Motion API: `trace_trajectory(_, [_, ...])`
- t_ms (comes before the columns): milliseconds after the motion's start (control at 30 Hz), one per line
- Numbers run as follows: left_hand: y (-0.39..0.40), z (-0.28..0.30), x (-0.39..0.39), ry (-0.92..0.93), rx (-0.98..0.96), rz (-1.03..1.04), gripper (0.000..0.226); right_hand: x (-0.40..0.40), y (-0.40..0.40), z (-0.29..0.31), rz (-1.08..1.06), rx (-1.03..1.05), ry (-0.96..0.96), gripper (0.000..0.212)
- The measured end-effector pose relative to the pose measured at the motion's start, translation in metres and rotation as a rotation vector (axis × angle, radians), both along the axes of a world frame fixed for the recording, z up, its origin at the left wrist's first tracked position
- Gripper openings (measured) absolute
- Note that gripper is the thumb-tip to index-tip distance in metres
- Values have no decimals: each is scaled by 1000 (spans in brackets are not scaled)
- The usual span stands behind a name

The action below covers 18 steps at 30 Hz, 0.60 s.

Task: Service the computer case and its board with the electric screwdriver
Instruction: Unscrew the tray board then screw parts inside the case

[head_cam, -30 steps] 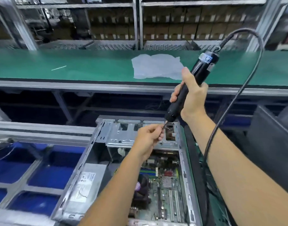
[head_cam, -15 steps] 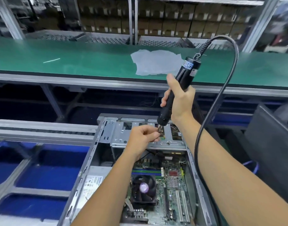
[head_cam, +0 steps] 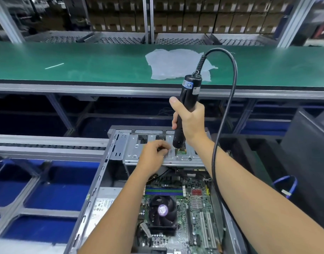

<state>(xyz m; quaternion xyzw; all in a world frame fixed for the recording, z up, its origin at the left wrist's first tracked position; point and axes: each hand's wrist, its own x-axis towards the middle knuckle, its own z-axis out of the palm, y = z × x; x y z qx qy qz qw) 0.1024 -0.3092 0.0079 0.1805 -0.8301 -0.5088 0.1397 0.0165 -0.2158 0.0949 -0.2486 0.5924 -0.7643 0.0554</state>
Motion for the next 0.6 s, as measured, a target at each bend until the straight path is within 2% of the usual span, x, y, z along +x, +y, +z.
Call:
trace_trajectory(100, [1, -4, -3, -9, -129, -75, 23, -3, 1, -7, -5, 22, 7, 32])
trace_trajectory(333, [-1, -4, -5, 13, -179, -150, 9, -9, 1, -12, -5, 29, 18, 33])
trace_trajectory(467, [5, -5, -9, -2, -297, -161, 6, -7, 0, -15, 20, 41, 45, 35])
trace_trajectory(567, [6, -4, -9, -21, -270, -158, 4, -4, 0, -16, 59, 53, 95, 37])
trace_trajectory(600, [5, -4, -8, -25, -258, -160, 11, -3, 0, -17, 76, 56, 108, 36])
